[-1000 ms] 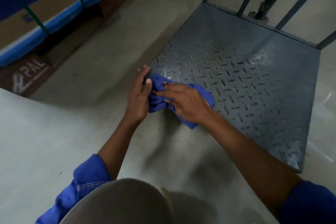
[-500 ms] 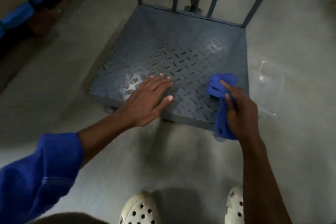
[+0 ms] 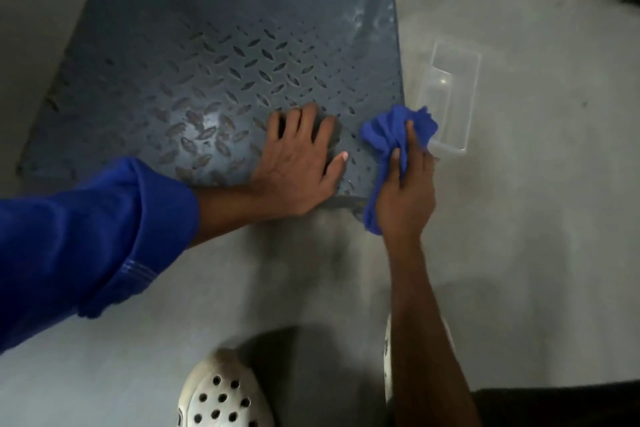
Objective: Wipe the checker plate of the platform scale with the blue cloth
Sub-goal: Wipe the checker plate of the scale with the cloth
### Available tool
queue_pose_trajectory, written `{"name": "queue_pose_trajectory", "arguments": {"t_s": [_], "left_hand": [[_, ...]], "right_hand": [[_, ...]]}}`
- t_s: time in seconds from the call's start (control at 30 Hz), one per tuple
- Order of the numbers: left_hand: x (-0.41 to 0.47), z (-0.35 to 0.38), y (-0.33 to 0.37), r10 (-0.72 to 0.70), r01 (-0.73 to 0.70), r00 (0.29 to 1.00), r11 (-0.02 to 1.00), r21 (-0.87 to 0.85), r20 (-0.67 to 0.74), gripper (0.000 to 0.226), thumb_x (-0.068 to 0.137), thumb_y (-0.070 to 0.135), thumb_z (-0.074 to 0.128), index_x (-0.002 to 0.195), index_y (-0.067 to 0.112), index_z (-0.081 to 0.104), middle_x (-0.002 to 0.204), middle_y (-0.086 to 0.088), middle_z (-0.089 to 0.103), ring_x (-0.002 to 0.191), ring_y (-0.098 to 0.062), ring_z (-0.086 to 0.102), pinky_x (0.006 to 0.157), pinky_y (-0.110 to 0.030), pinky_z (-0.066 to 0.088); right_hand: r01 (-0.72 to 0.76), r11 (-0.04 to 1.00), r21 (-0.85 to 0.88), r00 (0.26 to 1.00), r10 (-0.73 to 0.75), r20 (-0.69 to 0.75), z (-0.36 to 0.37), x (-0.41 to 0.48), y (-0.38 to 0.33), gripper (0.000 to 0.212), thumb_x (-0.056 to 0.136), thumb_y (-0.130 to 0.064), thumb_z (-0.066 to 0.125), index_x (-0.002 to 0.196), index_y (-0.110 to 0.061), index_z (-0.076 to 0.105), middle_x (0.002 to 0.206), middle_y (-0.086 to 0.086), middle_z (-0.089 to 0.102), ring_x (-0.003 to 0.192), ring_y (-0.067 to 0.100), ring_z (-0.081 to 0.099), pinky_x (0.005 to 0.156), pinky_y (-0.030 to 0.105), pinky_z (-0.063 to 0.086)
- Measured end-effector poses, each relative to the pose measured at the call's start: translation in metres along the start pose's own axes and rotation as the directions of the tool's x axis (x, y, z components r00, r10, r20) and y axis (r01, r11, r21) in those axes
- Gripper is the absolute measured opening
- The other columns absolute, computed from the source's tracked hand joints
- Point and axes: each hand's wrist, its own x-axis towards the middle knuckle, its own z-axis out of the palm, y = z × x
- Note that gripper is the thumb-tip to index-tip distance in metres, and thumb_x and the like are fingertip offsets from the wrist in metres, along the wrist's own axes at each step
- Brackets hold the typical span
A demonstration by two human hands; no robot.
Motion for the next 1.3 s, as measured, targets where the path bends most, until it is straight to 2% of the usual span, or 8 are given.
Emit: {"name": "queue_pose_trajectory", "arguments": {"t_s": [0.2,0.33,0.5,0.67,0.73,0.93,1.07,1.3], "left_hand": [[-0.003,-0.004,0.003,-0.012,0.011,1.000,1.000,-0.019,-0.016,0.061,0.103,0.056,0.041,0.140,0.010,0.054,0.142,-0.022,0.051,0.121,-0.039,0.049,0.107,-0.054,0.035],[0.000,-0.001,0.002,-0.017,0.015,0.998,0.999,-0.032,-0.056,0.059,0.103,0.055,0.042,0.138,0.009,0.054,0.139,-0.022,0.051,0.120,-0.038,0.048,0.107,-0.055,0.035],[-0.003,-0.001,0.002,-0.013,0.013,0.999,1.000,-0.019,-0.034,0.060,0.103,0.055,0.040,0.138,0.009,0.055,0.140,-0.022,0.051,0.121,-0.039,0.049,0.108,-0.055,0.035],[-0.002,0.001,0.001,0.003,-0.004,0.998,1.000,-0.014,-0.061,0.059,0.103,0.055,0.040,0.136,0.009,0.055,0.139,-0.022,0.052,0.119,-0.039,0.050,0.106,-0.054,0.036],[-0.002,0.002,0.001,0.005,-0.006,0.998,1.000,-0.024,-0.066,0.060,0.103,0.056,0.039,0.138,0.009,0.055,0.140,-0.022,0.052,0.120,-0.039,0.050,0.106,-0.053,0.036],[-0.004,-0.002,-0.006,0.007,-0.008,1.000,0.999,-0.038,-0.027,0.063,0.104,0.058,0.037,0.145,0.013,0.053,0.147,-0.020,0.049,0.130,-0.038,0.049,0.112,-0.050,0.033],[-0.033,-0.015,-0.055,0.025,-0.023,0.999,0.997,-0.068,0.020,0.065,0.107,0.062,0.032,0.153,0.018,0.047,0.155,-0.019,0.044,0.138,-0.037,0.045,0.116,-0.049,0.034],[-0.130,-0.037,-0.171,-0.288,0.283,0.953,0.957,-0.061,-0.090,0.058,0.112,0.053,0.035,0.152,0.014,0.049,0.156,-0.021,0.044,0.144,-0.041,0.045,0.117,-0.054,0.039]], "right_hand": [[0.074,0.980,0.183,0.964,-0.117,0.240,-0.015,0.042,0.015,0.045,0.111,-0.030,0.048,0.156,-0.023,0.049,0.159,-0.002,0.048,0.145,0.007,0.045,0.123,0.024,0.033],[0.058,0.986,0.155,0.998,-0.054,-0.029,-0.005,-0.001,0.008,0.040,0.111,-0.019,0.049,0.151,-0.017,0.056,0.148,0.006,0.059,0.131,0.003,0.053,0.108,0.008,0.035],[-0.007,0.977,0.215,0.973,-0.042,0.225,-0.018,0.047,0.008,0.042,0.111,-0.027,0.048,0.153,-0.024,0.054,0.158,-0.002,0.052,0.148,0.008,0.045,0.126,0.033,0.034],[0.020,0.991,0.131,0.988,0.000,-0.153,0.001,-0.021,-0.007,0.040,0.111,-0.021,0.050,0.149,-0.020,0.057,0.144,-0.004,0.058,0.123,-0.012,0.046,0.097,-0.003,0.031],[0.070,0.996,0.061,0.991,-0.062,-0.122,-0.002,-0.012,-0.004,0.040,0.110,-0.023,0.048,0.148,-0.018,0.059,0.144,0.005,0.061,0.117,-0.011,0.045,0.094,-0.005,0.030],[0.091,0.996,-0.006,0.996,-0.091,0.000,-0.011,0.015,-0.008,0.042,0.111,-0.028,0.048,0.152,-0.029,0.054,0.154,0.001,0.056,0.137,0.015,0.054,0.104,0.007,0.037],[0.419,0.884,-0.208,0.882,-0.451,-0.139,0.003,-0.020,-0.012,0.040,0.107,-0.011,0.058,0.147,-0.015,0.060,0.151,0.019,0.056,0.143,0.039,0.051,0.110,0.055,0.047],[0.719,0.693,-0.054,0.695,-0.715,0.076,0.046,-0.052,-0.067,0.061,0.092,0.011,0.069,0.148,-0.014,0.059,0.146,0.022,0.058,0.143,0.038,0.051,0.115,0.052,0.045]]}}
